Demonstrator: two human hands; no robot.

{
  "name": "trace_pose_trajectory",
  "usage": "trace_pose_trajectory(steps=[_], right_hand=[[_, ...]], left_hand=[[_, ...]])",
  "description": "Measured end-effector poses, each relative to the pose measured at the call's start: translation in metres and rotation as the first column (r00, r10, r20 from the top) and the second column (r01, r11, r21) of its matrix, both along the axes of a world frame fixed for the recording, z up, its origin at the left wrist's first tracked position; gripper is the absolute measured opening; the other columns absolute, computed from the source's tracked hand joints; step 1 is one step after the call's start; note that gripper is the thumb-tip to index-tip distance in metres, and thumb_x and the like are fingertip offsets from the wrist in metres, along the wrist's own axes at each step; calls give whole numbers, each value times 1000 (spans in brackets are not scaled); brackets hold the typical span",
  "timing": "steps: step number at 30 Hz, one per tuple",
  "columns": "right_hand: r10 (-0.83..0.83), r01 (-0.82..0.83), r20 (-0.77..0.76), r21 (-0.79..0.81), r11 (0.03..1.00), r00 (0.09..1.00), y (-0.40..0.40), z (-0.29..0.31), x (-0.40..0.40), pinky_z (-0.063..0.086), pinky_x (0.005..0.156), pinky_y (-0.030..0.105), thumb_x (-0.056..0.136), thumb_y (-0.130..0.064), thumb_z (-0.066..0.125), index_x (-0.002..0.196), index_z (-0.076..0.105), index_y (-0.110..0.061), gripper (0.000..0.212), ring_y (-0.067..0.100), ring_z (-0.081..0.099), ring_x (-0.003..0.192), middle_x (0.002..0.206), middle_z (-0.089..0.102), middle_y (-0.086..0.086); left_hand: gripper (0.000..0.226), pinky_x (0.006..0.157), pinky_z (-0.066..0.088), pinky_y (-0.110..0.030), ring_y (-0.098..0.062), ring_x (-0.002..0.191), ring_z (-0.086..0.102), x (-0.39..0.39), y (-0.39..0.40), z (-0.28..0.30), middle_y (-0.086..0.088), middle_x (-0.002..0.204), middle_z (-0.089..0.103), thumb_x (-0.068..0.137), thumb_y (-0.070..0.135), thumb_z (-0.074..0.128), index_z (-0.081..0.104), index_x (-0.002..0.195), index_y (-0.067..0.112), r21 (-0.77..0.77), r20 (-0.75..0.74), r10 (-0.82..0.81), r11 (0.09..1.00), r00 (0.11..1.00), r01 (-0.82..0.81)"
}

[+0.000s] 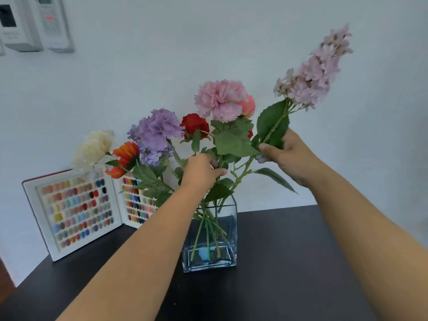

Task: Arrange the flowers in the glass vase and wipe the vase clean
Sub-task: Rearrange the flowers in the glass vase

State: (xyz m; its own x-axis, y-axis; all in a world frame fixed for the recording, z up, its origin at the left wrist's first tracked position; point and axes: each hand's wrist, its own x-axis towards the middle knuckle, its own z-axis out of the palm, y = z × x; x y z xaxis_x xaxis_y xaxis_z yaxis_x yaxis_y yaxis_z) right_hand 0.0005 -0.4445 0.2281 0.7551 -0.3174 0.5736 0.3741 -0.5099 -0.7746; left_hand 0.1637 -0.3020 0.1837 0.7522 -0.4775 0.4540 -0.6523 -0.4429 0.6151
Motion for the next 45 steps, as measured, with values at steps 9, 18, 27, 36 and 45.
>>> trace_pose_trajectory(steps=[9, 18, 27, 36, 45], right_hand=[[-10, -5, -143, -101, 995, 990, 13, -29, 34, 59, 78, 35, 95, 0, 53, 121, 50, -9, 28, 29, 66, 93, 109, 66, 15], [12, -31, -200, -93, 995, 980, 16, -34, 43, 52, 66, 18, 95, -3, 55, 112, 53, -15, 22, 8, 66, 82, 96, 69, 3], [8, -51, -305, -132, 990, 952, 14, -35, 40, 59, 79, 33, 93, -5, 57, 108, 53, -16, 19, 24, 66, 90, 101, 68, 8], [74, -107, -323, -87, 990, 944, 19, -52, 50, 57, 75, 23, 92, -1, 58, 101, 58, -15, 16, 8, 69, 82, 93, 73, 3], [90, -147, -375, -128, 981, 923, 34, -63, 64, 55, 82, 45, 92, 0, 58, 101, 55, -13, 16, 19, 60, 76, 89, 65, 13]], left_hand=[[8, 66, 46, -27, -23, 82, 61, -3, 18, -8, -11, 85, 65, 85, 1, 63, 63, 81, 7, 129, 60, -67, 990, 996, 58], [44, 72, 53, -21, -3, 83, 65, -13, 46, -36, 14, 95, 69, 71, 41, 81, 70, 108, 20, 195, -31, -216, 956, 976, 217], [23, 68, 46, -23, -16, 84, 65, -17, 43, -42, 1, 90, 71, 83, 30, 73, 70, 100, 15, 119, 145, -172, 981, 974, 155], [10, 63, 49, -31, -23, 73, 63, -8, 64, -27, -10, 80, 69, 82, 6, 63, 68, 91, 8, 85, 231, -49, 996, 972, 30], [29, 52, 53, -21, -23, 71, 69, -2, 72, -16, -2, 85, 73, 88, -1, 61, 56, 95, 27, -149, -114, -219, 968, 969, 201]])
